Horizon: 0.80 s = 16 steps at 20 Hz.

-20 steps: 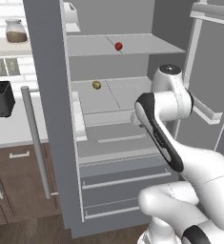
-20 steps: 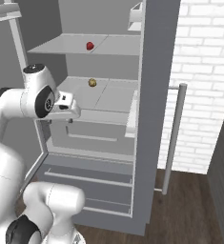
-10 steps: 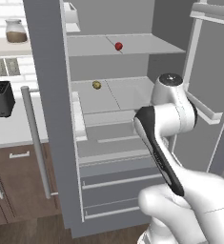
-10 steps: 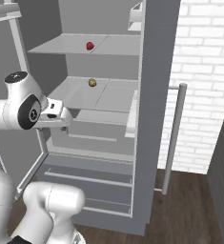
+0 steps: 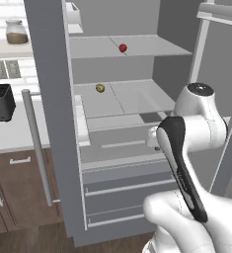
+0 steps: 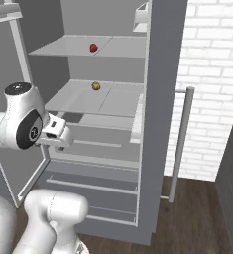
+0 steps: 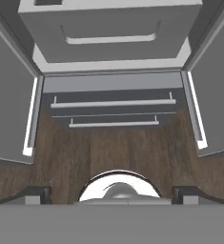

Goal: Take the strawberry from the fridge and place it on top of the pancake, located on the dining counter.

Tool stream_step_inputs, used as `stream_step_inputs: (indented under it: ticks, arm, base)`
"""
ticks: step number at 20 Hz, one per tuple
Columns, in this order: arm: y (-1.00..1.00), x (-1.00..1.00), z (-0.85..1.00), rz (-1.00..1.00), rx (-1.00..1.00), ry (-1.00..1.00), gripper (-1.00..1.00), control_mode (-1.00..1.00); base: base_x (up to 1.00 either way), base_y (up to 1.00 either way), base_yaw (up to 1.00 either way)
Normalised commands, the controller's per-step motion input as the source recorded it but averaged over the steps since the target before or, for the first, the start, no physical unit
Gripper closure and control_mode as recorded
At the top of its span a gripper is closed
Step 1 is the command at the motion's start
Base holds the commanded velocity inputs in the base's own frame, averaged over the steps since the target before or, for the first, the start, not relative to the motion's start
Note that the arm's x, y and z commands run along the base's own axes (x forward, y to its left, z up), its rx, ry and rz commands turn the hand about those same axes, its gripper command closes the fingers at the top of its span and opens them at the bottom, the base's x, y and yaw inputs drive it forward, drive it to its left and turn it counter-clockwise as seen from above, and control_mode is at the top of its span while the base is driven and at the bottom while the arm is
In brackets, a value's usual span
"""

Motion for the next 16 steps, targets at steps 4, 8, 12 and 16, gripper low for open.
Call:
stream_step_inputs:
  ticks: [4, 8, 12, 16]
  arm:
    - [-0.04, -0.63, 0.0, -0.03, 0.01, 0.0, -1.0, -1.0]
    - [-0.22, -0.34, 0.0, -0.07, 0.0, 0.04, -1.0, -1.0]
    - [-0.15, -0.12, 0.0, -0.01, 0.0, 0.01, -1.0, -1.0]
    - [-0.27, 0.0, -0.05, 0.0, 0.0, 0.01, -1.0, -1.0]
  base:
    - [0.0, 0.0, 0.0]
    - [0.0, 0.0, 0.0]
    - [0.0, 0.0, 0.0]
    - [0.0, 0.0, 0.0]
